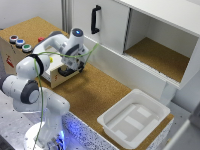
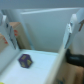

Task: Go towards the purple block and pick it up

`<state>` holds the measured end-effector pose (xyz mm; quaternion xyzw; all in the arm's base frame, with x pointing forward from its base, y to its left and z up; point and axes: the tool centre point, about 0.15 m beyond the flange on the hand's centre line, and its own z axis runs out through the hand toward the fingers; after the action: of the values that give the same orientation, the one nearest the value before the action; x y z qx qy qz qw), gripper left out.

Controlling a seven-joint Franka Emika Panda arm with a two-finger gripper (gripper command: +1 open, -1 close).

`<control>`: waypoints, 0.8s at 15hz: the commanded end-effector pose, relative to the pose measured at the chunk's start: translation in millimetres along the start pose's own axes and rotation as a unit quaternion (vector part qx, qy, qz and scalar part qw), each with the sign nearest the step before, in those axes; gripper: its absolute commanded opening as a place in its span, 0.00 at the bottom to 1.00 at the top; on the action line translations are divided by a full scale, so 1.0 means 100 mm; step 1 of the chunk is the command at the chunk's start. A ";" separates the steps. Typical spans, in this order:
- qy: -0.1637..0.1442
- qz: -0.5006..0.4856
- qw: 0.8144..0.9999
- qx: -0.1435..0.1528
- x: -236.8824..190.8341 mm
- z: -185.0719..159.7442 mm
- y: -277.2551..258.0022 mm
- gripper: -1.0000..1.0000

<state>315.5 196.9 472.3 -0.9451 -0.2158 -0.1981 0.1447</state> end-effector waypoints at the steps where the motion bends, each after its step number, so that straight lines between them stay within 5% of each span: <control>1: -0.055 -0.106 0.993 -0.012 0.57 0.22 -0.71 1.00; 4: -0.105 -0.170 0.980 -0.003 0.73 0.69 -0.92 1.00; 8: -0.175 -0.321 0.931 -0.001 0.91 1.21 -1.06 1.00; 12: -0.204 -0.407 0.890 0.012 0.98 1.43 -0.96 1.00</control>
<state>349.9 329.6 422.1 -0.8375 -0.5209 -0.1482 0.0721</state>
